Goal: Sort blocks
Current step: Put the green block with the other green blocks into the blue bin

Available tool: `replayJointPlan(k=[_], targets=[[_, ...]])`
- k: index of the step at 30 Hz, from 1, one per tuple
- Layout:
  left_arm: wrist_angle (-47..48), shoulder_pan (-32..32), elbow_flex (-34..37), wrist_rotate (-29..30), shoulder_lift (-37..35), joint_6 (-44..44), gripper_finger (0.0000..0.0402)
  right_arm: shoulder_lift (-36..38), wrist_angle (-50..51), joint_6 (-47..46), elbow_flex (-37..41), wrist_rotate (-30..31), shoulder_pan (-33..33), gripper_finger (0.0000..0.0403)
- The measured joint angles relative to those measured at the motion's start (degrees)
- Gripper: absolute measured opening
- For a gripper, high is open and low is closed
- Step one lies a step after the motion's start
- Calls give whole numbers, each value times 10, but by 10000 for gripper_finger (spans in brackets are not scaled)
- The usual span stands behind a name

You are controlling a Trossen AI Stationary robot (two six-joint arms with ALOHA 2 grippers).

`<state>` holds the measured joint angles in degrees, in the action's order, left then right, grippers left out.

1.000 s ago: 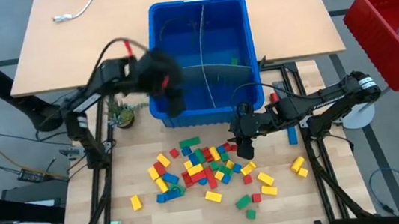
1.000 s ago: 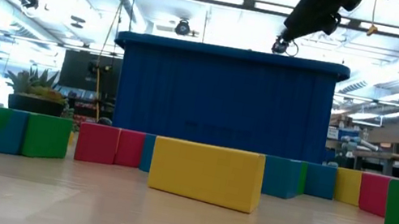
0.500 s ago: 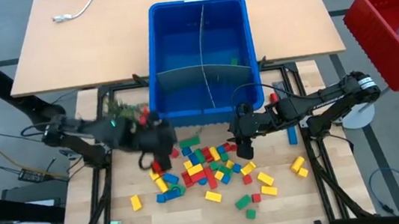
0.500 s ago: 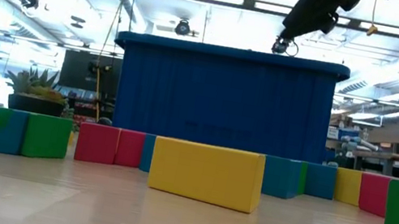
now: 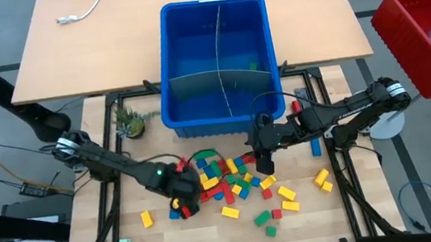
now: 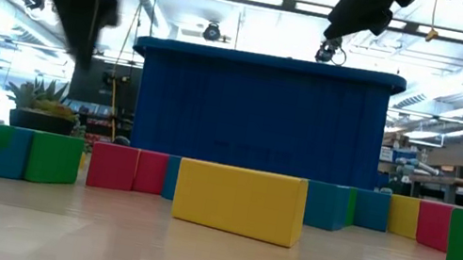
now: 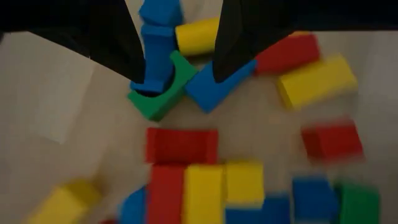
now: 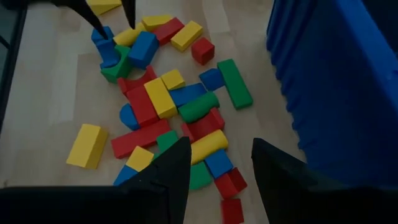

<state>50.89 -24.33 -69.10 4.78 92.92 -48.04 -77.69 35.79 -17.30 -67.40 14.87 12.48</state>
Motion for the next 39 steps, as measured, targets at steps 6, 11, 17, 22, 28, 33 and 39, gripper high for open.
replayJointPlan(k=[6,11,17,22,28,33,39], targets=[[-36,-33,42,46,1,-183,198,0,0,-32,0,0,11,157],[-86,-55,70,54,2,-198,198,0,-1,-56,0,6,21,157],[-105,-67,103,59,27,-201,198,0,-2,-73,0,17,29,157],[-176,-68,120,60,57,-183,198,0,-4,-81,0,21,29,157],[-191,-69,121,92,77,-182,157,0,-7,-89,0,27,29,157],[-185,-68,114,127,76,-176,50,0,-7,-96,0,30,29,157],[-82,-67,33,144,70,-120,10,0,-3,-89,0,19,34,157]])
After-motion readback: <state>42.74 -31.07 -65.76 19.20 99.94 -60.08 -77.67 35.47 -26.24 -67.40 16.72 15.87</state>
